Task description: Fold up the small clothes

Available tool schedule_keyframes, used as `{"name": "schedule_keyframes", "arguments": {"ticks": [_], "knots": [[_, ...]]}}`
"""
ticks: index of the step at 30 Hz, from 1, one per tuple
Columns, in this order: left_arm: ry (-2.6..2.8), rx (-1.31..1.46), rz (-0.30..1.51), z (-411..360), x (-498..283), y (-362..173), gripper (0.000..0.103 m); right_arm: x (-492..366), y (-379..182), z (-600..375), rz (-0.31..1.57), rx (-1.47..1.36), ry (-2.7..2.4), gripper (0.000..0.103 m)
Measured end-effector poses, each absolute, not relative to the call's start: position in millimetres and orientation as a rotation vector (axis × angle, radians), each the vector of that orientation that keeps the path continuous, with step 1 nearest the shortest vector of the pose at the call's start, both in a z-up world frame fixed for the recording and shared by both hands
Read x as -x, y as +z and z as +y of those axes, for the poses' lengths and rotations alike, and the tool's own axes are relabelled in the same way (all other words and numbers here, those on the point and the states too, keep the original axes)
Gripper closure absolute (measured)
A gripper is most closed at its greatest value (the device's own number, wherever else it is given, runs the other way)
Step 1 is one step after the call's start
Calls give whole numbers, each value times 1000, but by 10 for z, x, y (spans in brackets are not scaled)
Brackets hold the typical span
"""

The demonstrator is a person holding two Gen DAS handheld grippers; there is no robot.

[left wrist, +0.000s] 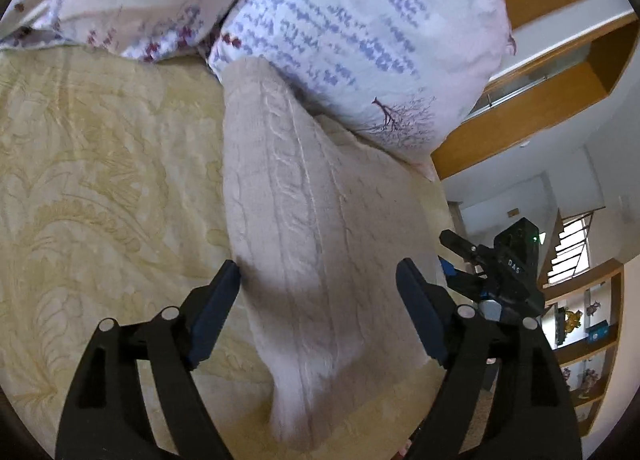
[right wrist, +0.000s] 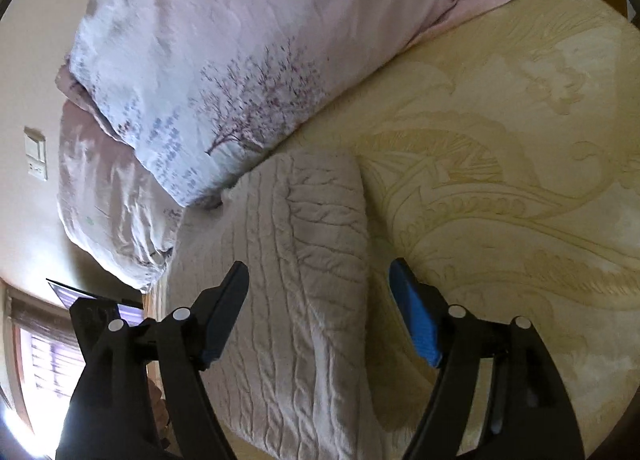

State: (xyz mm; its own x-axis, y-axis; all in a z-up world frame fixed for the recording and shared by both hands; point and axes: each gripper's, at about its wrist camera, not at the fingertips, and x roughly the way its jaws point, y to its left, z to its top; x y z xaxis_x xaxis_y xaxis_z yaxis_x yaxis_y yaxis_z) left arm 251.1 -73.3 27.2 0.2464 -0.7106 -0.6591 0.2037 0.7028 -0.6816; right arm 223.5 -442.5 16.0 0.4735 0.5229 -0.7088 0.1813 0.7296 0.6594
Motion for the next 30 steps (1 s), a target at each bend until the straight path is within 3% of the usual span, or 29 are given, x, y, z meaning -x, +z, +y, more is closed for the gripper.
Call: {"name": "schedule_keyframes", "arguments": {"ticks": [11, 13, 20, 30], "knots": [[-651, 460, 1194, -946, -2604, 113, 21, -2272, 45, -4374, 1085, -782, 318, 30], [-643, 421, 1186, -1013, -2600, 127, 20, -2291, 22, -4341, 1090, -785, 345, 36], [-629, 334, 1162, -1134, -2566, 154, 18, -2324, -5, -4261, 1082, -805, 396, 40], [-609, 299, 1150, -1254, -2603, 152, 18, -2300, -56, -4229, 1082, -840, 418, 60]]}}
